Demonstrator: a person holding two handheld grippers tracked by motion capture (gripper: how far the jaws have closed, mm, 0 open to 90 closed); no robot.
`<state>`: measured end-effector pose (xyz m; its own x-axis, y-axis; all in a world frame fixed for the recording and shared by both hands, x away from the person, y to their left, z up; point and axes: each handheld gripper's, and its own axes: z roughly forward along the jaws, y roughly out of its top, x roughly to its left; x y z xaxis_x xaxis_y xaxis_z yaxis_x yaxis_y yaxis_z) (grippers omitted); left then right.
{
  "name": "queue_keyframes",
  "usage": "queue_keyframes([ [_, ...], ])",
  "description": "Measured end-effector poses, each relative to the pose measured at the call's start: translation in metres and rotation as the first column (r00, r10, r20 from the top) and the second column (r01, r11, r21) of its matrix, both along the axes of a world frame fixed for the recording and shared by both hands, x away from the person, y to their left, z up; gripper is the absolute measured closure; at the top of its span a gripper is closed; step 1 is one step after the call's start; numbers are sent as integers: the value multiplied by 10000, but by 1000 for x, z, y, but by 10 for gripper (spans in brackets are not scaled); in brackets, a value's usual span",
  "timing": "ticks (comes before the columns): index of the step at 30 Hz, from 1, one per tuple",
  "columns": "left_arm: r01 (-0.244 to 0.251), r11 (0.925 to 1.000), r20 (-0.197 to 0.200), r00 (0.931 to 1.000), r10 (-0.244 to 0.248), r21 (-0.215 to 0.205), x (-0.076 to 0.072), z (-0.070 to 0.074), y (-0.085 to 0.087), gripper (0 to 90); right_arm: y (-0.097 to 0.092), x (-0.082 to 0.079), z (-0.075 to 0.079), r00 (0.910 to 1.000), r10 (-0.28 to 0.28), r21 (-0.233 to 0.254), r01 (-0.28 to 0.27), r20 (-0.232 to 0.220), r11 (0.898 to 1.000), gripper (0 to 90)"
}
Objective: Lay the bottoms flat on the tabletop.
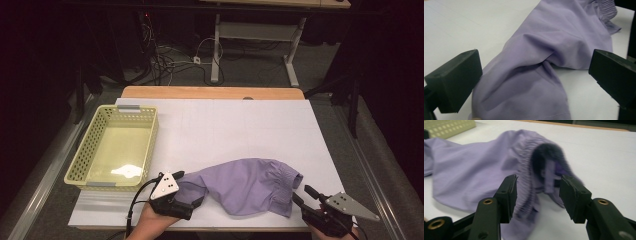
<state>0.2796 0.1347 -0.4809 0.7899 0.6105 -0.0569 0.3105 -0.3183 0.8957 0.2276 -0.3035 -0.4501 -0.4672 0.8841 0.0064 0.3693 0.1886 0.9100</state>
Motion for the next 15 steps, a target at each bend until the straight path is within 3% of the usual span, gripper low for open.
queue_keyframes([
  [3, 84, 9999, 195, 9998, -83, -76, 1, -5, 3, 0, 10, 1, -4, 9990, 441, 77, -440, -73, 9990, 426],
  [6, 209, 9988, -115, 9997, -214, -447, 4, -7, 5, 0, 18, 6, -11, 9966, 688, -40, -690, -443, 9976, 408],
  [9, 227, 9980, -109, 9997, -234, -594, 4, -7, 7, 0, 23, 13, -20, 9924, 844, -197, -865, -896, 9961, 413],
  [15, 347, 9981, -2, 9994, -348, -501, 3, -8, 5, 0, 34, 19, -30, 9834, 1135, -442, -1208, -1413, 9917, 495],
])
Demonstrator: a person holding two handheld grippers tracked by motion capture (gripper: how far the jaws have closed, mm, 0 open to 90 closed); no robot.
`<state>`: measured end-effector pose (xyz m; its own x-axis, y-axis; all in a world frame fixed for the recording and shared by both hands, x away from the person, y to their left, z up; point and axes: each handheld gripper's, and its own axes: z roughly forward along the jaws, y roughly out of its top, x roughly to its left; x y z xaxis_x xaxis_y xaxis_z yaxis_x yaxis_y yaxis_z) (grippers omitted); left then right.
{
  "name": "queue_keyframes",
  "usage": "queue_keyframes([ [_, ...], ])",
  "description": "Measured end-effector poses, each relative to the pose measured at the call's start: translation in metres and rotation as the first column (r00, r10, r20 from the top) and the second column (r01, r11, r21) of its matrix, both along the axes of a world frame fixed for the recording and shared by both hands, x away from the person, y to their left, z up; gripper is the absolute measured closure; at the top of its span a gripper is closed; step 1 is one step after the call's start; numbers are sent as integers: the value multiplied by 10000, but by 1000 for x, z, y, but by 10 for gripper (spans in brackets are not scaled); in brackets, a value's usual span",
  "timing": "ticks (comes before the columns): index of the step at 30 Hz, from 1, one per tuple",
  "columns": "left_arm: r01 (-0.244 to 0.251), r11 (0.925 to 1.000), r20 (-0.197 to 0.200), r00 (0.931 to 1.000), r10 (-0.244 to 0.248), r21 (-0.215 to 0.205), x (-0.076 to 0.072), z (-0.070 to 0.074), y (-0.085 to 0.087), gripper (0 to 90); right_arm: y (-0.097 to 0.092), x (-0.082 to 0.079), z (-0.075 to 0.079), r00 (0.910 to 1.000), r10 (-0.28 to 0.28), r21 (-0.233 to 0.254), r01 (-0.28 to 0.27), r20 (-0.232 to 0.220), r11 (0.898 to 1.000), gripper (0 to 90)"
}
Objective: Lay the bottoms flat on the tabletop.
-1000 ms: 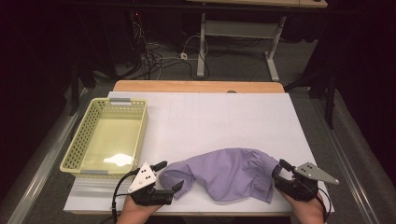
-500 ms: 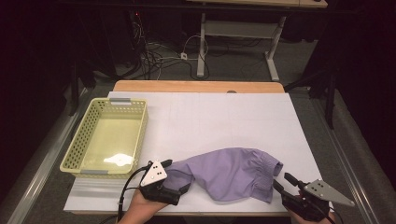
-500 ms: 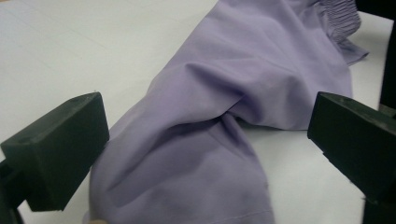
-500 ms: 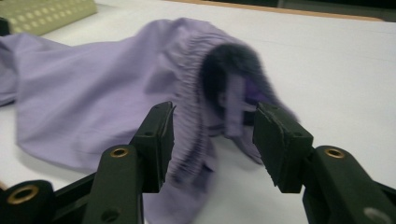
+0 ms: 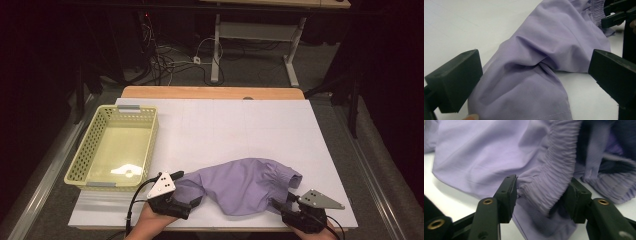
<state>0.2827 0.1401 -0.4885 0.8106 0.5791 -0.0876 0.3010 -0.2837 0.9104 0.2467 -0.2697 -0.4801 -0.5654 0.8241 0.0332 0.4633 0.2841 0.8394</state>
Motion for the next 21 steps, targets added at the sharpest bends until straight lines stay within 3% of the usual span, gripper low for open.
queue_keyframes([
  [2, 199, 9997, -21, 9998, -199, 150, 1, 0, -2, 0, 2, 2, -1, 9997, -246, -279, 244, -63, 9993, 482],
  [4, 298, 9994, -63, 9995, -297, 178, 1, 0, -2, 0, 1, 4, -2, 9996, -244, -71, 244, -106, 9997, 493],
  [8, 251, 9997, 111, 9996, -251, -8, -1, 0, 0, 0, 6, 5, -2, 10000, 29, -72, -29, -36, 10000, 601],
  [16, 388, 9990, 98, 9992, -386, -238, -1, 0, 3, 0, 21, 4, 7, 9966, 309, -299, -287, 769, 9991, 823],
  [21, 426, 9989, 199, 9989, -422, -214, -2, 0, 3, 0, 30, 4, 21, 9900, 580, -353, -539, 1287, 9979, 868],
])
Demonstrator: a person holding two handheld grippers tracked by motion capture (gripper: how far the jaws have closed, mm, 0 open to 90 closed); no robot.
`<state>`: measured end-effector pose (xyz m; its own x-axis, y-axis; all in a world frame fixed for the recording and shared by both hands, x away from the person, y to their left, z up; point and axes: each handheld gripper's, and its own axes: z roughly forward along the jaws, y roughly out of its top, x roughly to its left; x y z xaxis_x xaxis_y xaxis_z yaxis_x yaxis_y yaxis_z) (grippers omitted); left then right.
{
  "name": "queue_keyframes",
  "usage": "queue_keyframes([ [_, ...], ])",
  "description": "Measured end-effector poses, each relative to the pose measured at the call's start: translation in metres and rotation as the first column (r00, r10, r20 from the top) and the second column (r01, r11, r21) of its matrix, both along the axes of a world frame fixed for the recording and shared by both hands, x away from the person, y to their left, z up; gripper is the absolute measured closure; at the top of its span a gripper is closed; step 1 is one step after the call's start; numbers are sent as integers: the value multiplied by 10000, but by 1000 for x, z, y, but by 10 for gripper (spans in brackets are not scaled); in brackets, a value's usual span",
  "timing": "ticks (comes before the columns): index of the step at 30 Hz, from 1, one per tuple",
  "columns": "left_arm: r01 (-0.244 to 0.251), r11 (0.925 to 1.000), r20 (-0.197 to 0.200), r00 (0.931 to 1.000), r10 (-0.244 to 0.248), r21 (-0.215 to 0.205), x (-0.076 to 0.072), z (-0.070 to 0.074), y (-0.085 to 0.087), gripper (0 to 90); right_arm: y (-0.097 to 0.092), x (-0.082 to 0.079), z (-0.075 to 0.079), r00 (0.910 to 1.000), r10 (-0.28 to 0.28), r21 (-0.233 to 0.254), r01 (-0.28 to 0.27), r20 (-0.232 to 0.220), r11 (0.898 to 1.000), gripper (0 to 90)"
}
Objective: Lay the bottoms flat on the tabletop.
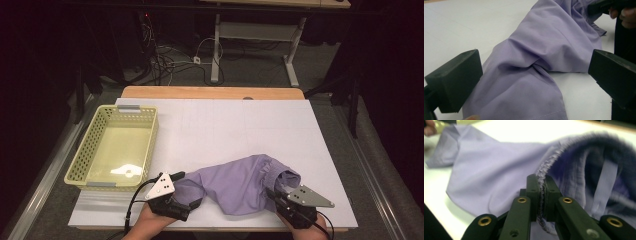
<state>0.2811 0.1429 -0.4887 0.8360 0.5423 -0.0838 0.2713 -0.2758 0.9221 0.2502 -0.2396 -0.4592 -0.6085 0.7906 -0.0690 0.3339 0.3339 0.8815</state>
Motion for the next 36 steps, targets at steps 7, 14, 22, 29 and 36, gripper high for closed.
queue_keyframes([
  [7, -90, 9999, 113, 9999, 89, 66, -1, 0, -1, 0, 11, 10, 23, 9959, -91, 9, 90, 895, 10000, 875],
  [14, -112, 9997, 157, 9998, 109, 195, -2, 0, -2, 0, 21, 47, 41, 9934, -194, -245, 223, 1128, 9995, 883],
  [22, -11, 9997, 273, 9996, 4, 235, -3, 0, -3, 0, 41, 87, 53, 9889, -292, -384, 351, 1457, 9986, 883],
  [29, -28, 9999, 313, 9995, 24, 121, -4, 0, -2, 0, 70, 127, 65, 9854, -262, -320, 320, 1680, 9990, 882],
  [36, 18, 10000, 345, 9994, -20, 56, -4, 0, -1, 0, 102, 153, 65, 9895, 36, -164, -13, 1442, 9999, 813],
])
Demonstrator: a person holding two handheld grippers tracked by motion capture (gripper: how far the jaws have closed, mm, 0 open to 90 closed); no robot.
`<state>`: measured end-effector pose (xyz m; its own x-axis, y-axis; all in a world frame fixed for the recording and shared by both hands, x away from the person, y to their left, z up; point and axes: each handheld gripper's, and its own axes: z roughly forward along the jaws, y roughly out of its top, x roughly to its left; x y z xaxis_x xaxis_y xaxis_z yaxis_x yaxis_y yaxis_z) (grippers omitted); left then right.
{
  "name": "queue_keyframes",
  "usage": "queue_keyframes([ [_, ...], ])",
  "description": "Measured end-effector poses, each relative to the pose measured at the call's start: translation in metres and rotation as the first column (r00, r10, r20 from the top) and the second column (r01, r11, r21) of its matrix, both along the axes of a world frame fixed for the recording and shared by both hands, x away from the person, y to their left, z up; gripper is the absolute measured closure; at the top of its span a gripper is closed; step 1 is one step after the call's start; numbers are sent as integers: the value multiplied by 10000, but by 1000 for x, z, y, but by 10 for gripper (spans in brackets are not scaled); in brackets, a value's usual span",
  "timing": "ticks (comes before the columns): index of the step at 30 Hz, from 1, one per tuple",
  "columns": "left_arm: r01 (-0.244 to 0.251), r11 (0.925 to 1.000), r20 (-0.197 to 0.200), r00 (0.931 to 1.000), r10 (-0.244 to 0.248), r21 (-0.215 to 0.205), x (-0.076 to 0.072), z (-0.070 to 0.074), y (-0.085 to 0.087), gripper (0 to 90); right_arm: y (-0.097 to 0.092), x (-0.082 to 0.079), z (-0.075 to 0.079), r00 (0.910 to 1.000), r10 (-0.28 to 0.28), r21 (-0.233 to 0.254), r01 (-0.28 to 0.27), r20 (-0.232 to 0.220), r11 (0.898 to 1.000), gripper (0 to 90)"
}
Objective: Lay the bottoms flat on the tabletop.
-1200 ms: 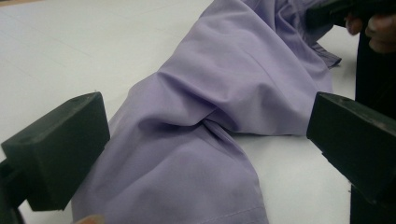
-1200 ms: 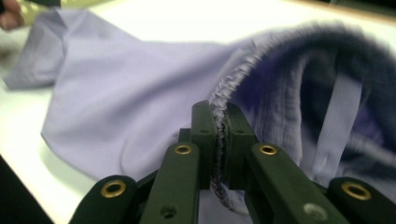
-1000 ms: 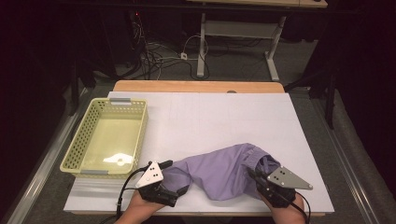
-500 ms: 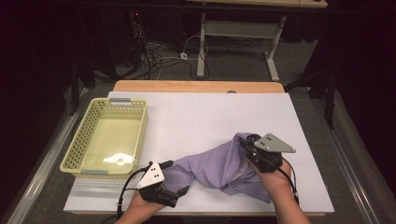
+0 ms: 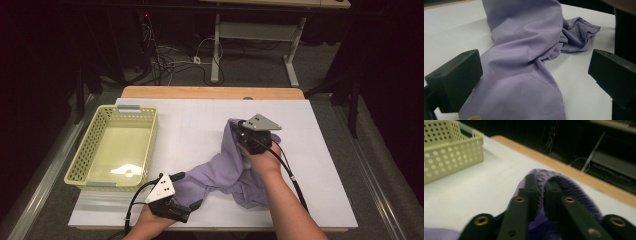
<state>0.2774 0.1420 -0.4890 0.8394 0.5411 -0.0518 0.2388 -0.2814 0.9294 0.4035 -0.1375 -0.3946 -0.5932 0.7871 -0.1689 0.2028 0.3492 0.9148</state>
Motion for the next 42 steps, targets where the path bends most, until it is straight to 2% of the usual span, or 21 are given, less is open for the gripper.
queue_keyframes([
  [2, -7, 10000, 1, 10000, 7, -73, 0, 0, 1, 0, 3, 4, -11, 9990, -27, -89, 24, -436, 10000, 722],
  [4, -18, 9999, -43, 10000, 17, -143, 0, 0, 1, 0, 0, 3, -18, 9980, -46, -84, 41, -631, 10000, 674],
  [11, 40, 10000, -72, 10000, -40, -17, 1, 0, 0, 0, -36, -24, -18, 9965, -339, 133, 350, -770, 9993, 656],
  [15, 33, 10000, -68, 10000, -32, 32, 1, 0, 0, 0, -62, -46, -26, 9937, -576, 117, 590, -966, 9982, 656],
  [17, 33, 10000, -86, 10000, -33, 52, 1, 0, -1, 0, -75, -57, -34, 9904, -740, 162, 764, -1170, 9969, 652],
  [21, -15, 10000, -126, 9999, 16, 70, 1, 0, -1, 0, -100, -75, -53, 9775, -1064, 301, 1137, -1823, 9931, 641],
  [26, -103, 9998, -161, 9998, 105, 141, 2, 0, -2, 0, -121, -99, -69, 9665, -1271, 292, 1369, -2230, 9902, 617],
  [29, -149, 9998, -172, 9997, 152, 164, 2, 0, -2, 0, -130, -111, -74, 9631, -1392, 346, 1510, -2304, 9879, 616],
  [32, -130, 9997, -116, 9998, 132, 188, 1, 1, -2, 0, -136, -120, -79, 9659, -1368, 455, 1503, -2198, 9876, 615],
  [34, -120, 9997, 16, 9999, 119, 191, 0, 0, -2, 22, -138, -124, -82, 9646, -1218, 477, 1365, -2337, 9895, 609],
  [37, -205, 9991, 127, 9997, 201, 367, -2, 1, -4, 33, -139, -129, -85, 9645, -1059, 480, 1209, -2419, 9915, 610],
  [42, -329, 9988, -95, 9994, 333, 370, 1, 1, -4, 31, -143, -128, -83, 9678, -1012, 580, 1175, -2307, 9914, 609],
])
